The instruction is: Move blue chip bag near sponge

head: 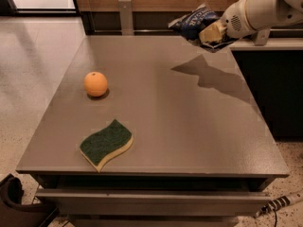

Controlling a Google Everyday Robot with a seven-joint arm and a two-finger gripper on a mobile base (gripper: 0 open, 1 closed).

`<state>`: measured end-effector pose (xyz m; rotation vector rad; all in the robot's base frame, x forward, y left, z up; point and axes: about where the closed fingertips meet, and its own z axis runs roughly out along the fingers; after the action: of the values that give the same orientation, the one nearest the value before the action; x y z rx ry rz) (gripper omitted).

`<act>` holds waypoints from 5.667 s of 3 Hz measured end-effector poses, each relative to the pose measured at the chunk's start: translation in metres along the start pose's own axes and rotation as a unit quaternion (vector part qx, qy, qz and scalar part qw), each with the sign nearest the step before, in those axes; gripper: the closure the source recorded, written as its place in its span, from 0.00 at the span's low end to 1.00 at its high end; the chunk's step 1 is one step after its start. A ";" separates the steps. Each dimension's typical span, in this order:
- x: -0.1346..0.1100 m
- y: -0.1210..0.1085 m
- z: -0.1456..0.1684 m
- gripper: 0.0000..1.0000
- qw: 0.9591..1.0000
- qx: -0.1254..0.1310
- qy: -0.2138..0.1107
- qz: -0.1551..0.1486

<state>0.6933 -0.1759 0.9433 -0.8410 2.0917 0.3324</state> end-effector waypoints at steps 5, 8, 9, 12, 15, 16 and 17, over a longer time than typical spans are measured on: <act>0.044 0.129 -0.133 1.00 0.996 -0.076 0.021 -0.043; 0.053 0.202 -0.102 1.00 0.980 -0.138 0.059 -0.134; 0.061 0.217 -0.107 1.00 0.980 -0.140 0.055 -0.129; 0.111 0.247 -0.093 1.00 0.979 -0.178 0.046 -0.094; 0.114 0.250 -0.073 0.53 0.976 -0.192 0.039 -0.089; 0.113 0.251 -0.073 0.30 0.976 -0.192 0.040 -0.092; 0.112 0.253 -0.074 0.07 0.976 -0.192 0.040 -0.094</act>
Offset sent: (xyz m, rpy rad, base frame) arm -0.1128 -0.0362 0.0760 -0.0137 0.0236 0.0546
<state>0.4312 -0.0757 0.8856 -1.2890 2.0308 0.6224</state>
